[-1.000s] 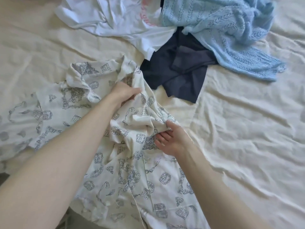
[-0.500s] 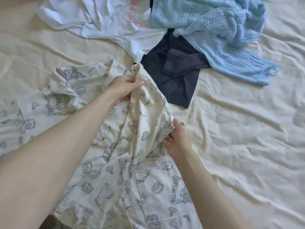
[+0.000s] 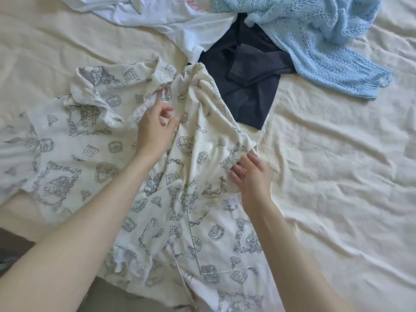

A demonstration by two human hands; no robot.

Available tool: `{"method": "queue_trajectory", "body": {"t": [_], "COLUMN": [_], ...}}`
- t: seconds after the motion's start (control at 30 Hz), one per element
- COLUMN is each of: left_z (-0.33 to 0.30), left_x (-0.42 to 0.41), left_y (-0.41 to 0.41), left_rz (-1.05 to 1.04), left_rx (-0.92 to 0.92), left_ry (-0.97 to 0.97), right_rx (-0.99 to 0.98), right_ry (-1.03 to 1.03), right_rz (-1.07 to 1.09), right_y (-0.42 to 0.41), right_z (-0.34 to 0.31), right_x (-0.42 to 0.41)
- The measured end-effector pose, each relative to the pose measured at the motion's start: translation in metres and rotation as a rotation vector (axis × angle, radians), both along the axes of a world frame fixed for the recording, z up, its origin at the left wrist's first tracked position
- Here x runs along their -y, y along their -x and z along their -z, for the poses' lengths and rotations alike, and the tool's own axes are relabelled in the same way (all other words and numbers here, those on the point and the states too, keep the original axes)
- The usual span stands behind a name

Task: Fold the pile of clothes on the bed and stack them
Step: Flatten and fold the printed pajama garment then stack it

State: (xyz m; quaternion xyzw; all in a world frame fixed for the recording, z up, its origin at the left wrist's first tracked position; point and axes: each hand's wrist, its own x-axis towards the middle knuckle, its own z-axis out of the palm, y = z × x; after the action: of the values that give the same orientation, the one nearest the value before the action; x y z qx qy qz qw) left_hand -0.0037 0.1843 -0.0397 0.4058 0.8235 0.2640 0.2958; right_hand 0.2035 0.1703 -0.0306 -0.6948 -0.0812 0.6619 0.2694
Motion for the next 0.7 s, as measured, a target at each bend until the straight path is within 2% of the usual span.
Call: {"method": "queue_trajectory", "body": {"t": [0.1,0.23,0.4,0.47,0.6,0.7], "left_z": [-0.009,-0.016,-0.023,-0.025,-0.040,-0.055], "left_x": [0.084,0.184,0.242,0.244,0.243,0.249], "left_y": [0.005,0.014,0.022,0.025,0.035,0.036], "left_rz": [-0.042,-0.053,0.003,-0.006,-0.049,-0.018], "left_rx": [-0.038,-0.037,-0.065,-0.050,-0.004,0.066], "left_ry": [0.103,0.353,0.494,0.457,0.215,0.181], "right_rx": [0.001,-0.062,-0.059,-0.048,-0.078,-0.092], "right_ry": [0.035,0.166,0.184,0.166,0.100,0.089], "right_rz": [-0.053,-0.231,-0.236,-0.236,-0.418,-0.452], "right_y": [-0.002,0.010,0.050,0.061,0.074,0.083], "right_z": [-0.011,-0.020,-0.019,-0.020,-0.030,-0.040], "right_x": [0.039,0.095,0.142,0.145,0.145,0.150]}}
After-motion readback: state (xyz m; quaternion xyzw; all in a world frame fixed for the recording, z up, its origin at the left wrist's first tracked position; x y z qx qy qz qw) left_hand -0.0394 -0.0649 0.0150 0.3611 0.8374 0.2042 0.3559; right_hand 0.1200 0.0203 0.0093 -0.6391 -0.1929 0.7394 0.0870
